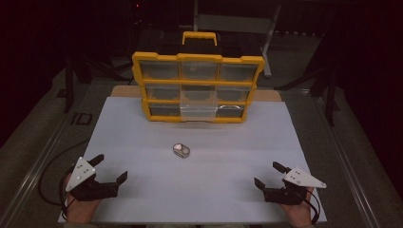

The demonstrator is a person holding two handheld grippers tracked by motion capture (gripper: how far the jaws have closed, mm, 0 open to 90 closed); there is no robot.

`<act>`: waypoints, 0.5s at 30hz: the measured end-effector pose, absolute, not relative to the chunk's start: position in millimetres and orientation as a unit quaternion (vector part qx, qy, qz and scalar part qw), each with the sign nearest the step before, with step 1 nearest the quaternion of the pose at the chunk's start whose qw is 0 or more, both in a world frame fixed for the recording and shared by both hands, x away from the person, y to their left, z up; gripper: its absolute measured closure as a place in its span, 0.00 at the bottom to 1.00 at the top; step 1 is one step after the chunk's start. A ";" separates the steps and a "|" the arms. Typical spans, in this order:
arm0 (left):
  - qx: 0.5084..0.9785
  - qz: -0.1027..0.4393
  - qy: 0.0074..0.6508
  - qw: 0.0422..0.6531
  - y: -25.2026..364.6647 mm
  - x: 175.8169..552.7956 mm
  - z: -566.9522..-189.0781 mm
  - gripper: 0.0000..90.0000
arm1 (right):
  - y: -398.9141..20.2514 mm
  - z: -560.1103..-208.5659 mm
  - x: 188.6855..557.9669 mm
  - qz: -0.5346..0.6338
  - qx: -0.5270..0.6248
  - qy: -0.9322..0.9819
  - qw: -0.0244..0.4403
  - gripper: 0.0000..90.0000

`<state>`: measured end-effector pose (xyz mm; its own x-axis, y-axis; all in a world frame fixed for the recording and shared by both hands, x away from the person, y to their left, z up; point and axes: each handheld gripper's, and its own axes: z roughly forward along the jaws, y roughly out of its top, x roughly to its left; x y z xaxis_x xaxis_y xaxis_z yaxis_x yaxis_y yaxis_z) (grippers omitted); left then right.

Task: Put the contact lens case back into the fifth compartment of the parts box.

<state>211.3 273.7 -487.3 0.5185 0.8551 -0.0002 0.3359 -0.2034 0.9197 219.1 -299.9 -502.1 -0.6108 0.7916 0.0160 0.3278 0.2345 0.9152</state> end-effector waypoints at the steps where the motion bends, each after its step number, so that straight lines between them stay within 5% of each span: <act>1: 0.725 0.270 0.413 0.480 273.5 211.6 -487.6 0.00 | -300.6 -502.5 219.4 0.495 0.375 0.748 0.233 0.09; 15: 0.730 0.256 0.427 0.468 276.1 214.4 -484.4 0.00 | -298.2 -505.2 221.1 0.493 0.378 0.753 0.216 0.08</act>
<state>214.4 276.1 -484.4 0.5037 0.8635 -0.0256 0.3831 -0.1967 0.9025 221.1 -298.2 -505.2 -0.6209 0.7824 0.0487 0.3569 0.2268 0.9062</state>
